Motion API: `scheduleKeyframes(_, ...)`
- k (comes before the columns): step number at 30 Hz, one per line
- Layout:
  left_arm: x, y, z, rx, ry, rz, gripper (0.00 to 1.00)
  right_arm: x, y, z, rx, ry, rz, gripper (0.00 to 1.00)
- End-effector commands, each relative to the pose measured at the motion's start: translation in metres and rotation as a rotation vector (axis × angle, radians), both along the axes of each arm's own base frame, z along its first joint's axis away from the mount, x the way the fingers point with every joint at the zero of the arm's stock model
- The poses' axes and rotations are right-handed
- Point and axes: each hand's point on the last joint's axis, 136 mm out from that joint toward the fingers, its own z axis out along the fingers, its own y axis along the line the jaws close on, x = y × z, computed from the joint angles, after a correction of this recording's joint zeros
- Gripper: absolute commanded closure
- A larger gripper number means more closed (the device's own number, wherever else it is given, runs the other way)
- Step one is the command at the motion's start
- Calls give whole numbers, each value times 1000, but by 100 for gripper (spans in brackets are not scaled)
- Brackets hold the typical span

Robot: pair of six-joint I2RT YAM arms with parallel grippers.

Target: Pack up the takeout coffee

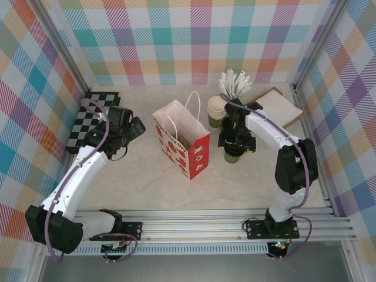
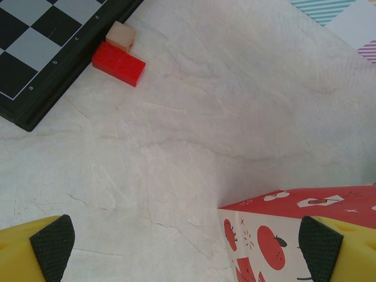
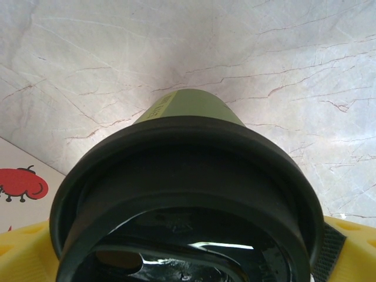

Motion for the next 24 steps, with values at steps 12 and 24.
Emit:
scheduleKeyframes(12,1,6,-5,24,14,7,0,-8,-5,-8,-43,55,22,2)
scheduleKeyframes(24,1,6,-5,23,10,7,0,-9,-8,-2,-91,63,49,0)
